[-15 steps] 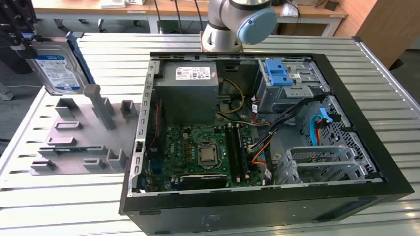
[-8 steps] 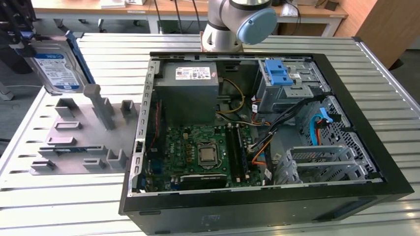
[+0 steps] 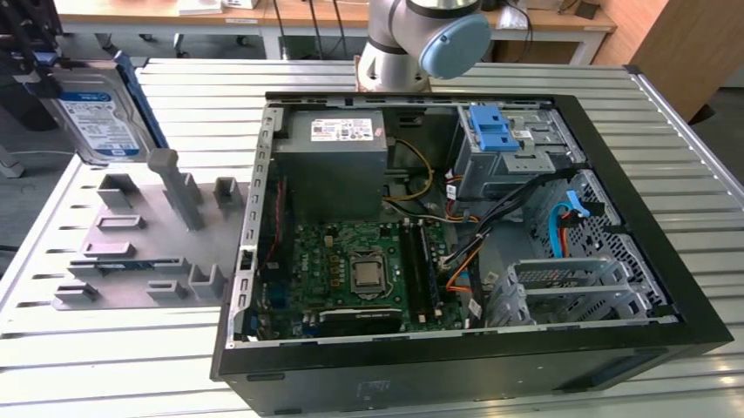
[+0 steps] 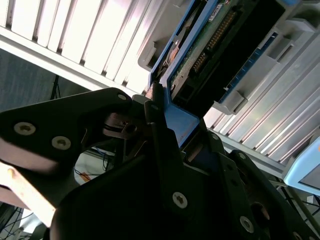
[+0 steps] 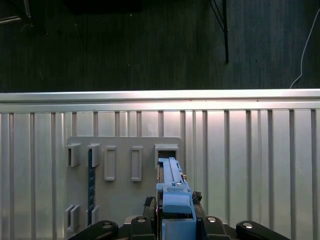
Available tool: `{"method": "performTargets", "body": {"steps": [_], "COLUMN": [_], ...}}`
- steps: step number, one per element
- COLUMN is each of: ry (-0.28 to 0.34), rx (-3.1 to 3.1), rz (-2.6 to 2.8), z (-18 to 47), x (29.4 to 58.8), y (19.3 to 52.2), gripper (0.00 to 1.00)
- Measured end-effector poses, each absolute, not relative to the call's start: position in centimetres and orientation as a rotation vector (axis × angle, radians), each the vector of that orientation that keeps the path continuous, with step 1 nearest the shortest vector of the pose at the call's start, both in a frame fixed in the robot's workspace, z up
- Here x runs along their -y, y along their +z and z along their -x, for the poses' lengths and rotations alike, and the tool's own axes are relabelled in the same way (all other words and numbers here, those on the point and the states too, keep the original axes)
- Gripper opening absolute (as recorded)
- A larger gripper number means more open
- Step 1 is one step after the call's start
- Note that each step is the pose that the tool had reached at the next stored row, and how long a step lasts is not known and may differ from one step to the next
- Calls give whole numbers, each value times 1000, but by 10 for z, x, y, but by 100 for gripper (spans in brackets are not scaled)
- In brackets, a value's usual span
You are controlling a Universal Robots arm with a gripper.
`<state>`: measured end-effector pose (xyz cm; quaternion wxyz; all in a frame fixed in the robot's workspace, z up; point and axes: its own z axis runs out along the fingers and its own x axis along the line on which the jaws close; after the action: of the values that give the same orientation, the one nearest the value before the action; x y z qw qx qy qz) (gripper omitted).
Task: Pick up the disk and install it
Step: 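Pick up the disk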
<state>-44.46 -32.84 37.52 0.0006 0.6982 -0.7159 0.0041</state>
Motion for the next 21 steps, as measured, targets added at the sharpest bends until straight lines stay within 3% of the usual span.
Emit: {"method": "performTargets", "body": {"steps": [21], "ry": [13], "rx": [2248], "rz": [-2193], "z": [445], "x": [328], "y": [380], "gripper": [36]}}
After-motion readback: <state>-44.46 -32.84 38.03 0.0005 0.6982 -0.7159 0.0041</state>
